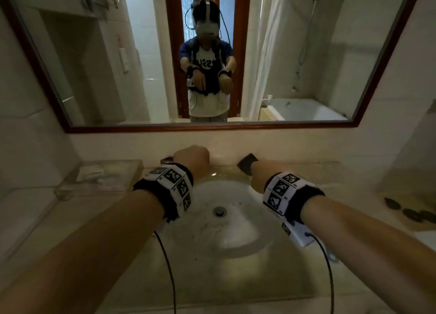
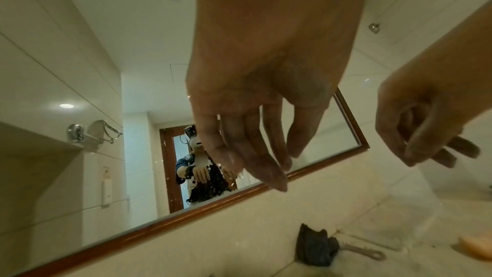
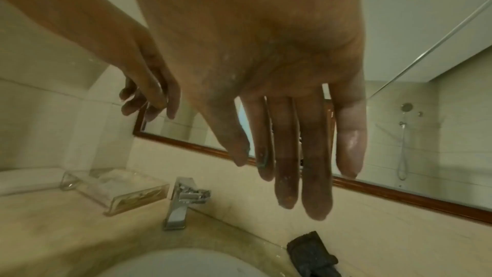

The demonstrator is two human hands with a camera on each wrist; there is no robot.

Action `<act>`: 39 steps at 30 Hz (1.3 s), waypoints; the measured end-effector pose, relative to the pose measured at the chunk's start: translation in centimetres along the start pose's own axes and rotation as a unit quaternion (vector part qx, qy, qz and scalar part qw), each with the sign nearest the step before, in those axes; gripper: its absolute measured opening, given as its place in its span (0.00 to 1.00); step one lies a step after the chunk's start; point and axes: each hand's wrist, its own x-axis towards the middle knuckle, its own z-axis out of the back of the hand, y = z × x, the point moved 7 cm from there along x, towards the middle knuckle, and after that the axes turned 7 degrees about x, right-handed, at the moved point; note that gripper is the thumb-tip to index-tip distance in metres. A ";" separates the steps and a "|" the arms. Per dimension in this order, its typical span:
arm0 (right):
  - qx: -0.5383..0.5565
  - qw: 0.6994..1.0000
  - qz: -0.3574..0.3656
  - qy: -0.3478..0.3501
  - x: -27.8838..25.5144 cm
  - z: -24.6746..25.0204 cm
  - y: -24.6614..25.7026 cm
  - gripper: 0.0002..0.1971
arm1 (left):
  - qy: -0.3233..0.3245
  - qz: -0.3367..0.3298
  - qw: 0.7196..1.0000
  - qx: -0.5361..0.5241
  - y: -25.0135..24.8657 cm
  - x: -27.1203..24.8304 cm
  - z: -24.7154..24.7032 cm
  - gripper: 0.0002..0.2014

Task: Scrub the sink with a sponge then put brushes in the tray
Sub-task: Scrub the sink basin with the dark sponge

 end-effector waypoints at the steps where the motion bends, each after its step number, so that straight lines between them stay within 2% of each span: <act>1: -0.007 1.000 -0.006 0.008 0.2 -0.5 0.4 0.15 | 0.020 0.003 1.000 0.007 0.6 0.1 -0.4 0.14; 6: 0.026 0.998 0.051 0.011 1.5 -2.7 2.3 0.09 | 0.025 0.020 0.999 0.025 3.7 0.9 -1.9 0.15; 11: 0.023 0.997 0.074 0.018 4.0 -3.7 4.2 0.18 | 0.045 0.051 0.997 0.021 6.9 1.9 -3.1 0.13; 15: 0.018 0.992 0.112 0.050 6.7 -4.6 6.5 0.18 | 0.059 0.098 0.993 0.003 10.6 2.4 -4.6 0.13; 17: 0.006 0.990 0.131 0.050 8.1 -4.7 7.8 0.14 | 0.052 0.123 0.991 -0.009 12.8 2.7 -5.5 0.13; 19: -0.002 0.986 0.157 0.064 9.1 -5.0 9.2 0.11 | 0.064 0.152 0.986 -0.016 14.9 2.4 -6.5 0.14; 30: -0.020 0.967 0.245 0.071 12.1 -6.0 18.1 0.13 | 0.108 0.256 0.960 -0.012 24.1 -0.2 -10.9 0.13; 35: -0.039 0.957 0.271 0.100 12.8 -7.7 22.2 0.13 | 0.172 0.311 0.935 -0.004 29.0 -3.2 -15.4 0.14; 39: -0.046 0.955 0.268 0.114 13.5 -8.5 25.2 0.09 | 0.202 0.314 0.928 -0.001 32.2 -4.0 -16.6 0.16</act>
